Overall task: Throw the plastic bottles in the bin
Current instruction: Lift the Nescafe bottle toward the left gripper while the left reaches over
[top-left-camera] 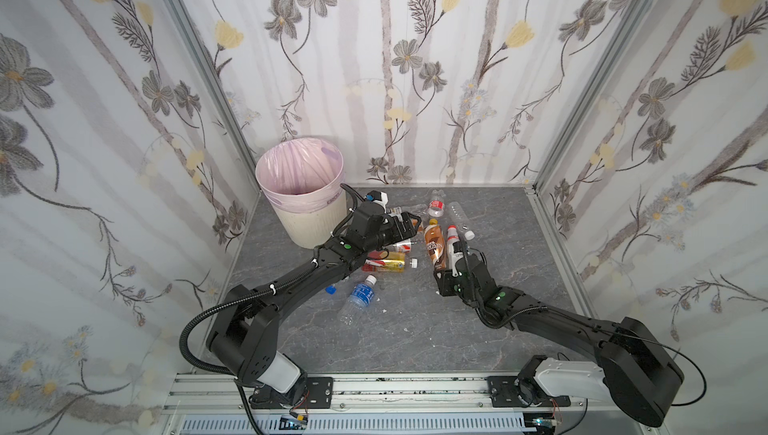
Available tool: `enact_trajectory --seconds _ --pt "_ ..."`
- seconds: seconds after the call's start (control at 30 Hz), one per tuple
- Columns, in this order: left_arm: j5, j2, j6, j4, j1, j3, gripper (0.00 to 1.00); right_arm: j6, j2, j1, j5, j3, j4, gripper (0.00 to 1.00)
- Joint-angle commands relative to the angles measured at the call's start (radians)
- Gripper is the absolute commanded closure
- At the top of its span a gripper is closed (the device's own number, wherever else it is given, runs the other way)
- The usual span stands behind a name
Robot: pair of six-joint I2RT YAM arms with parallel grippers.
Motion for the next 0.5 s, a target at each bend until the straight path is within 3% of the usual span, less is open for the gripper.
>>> enact_trajectory --seconds 0.0,0.47 --pt "0.05 0.017 -0.007 0.022 -0.001 0.02 0.0 -0.027 -0.02 0.007 0.02 0.017 0.022 0.64" --pt "0.051 0.054 -0.005 0.023 -0.003 0.05 0.0 -0.072 -0.032 0.073 0.003 0.082 0.074 0.65"
